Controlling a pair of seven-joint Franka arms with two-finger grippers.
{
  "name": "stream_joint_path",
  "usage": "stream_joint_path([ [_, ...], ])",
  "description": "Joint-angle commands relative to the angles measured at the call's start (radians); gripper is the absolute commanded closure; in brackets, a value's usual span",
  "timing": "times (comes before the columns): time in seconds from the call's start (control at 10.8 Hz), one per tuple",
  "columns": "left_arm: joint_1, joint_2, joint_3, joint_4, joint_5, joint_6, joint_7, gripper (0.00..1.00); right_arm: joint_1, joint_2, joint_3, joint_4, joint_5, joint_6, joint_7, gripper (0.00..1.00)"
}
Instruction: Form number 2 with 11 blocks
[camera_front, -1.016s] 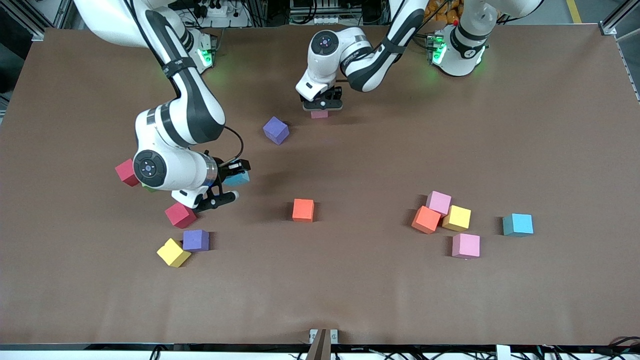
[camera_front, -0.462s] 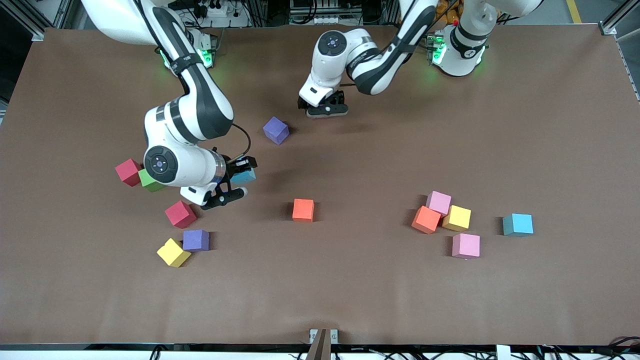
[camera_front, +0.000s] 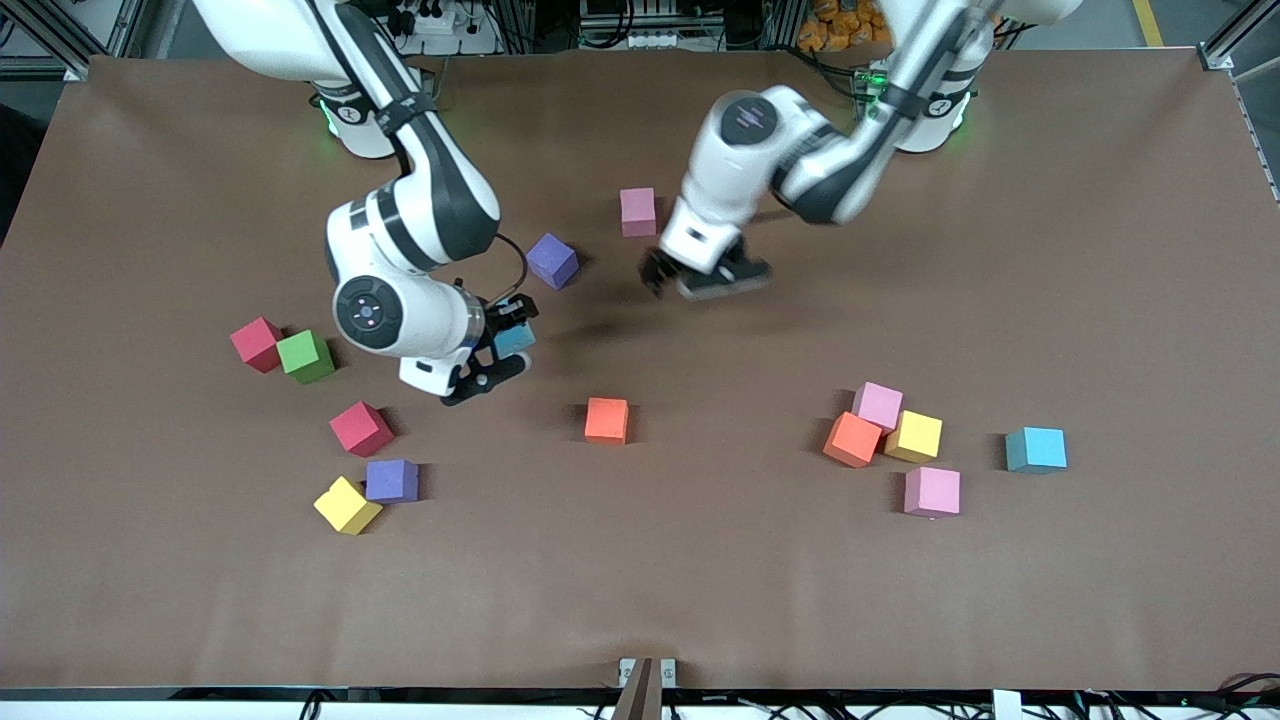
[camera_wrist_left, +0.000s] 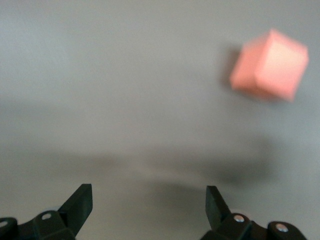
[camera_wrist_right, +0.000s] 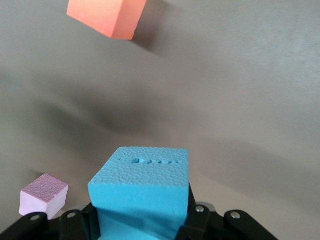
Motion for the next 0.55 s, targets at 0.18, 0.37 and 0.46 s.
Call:
stream_joint_path([
  [0.18,0.179,0.031,0.022,0.172,0.026,-0.164,0.320,0.00,0.133,-0.078,-0.007,-0.130,0.015,0.123,0.071,0.70],
  [0.37,0.261,0.082,0.024,0.239,0.027,-0.208,0.488,0.00,0.202,-0.086,-0.008,-0.132,0.002,0.129,0.065,0.70],
  [0.46,0.307,0.104,0.024,0.243,0.038,-0.208,0.608,0.00,0.248,-0.099,-0.010,-0.141,-0.017,0.130,0.058,0.70],
])
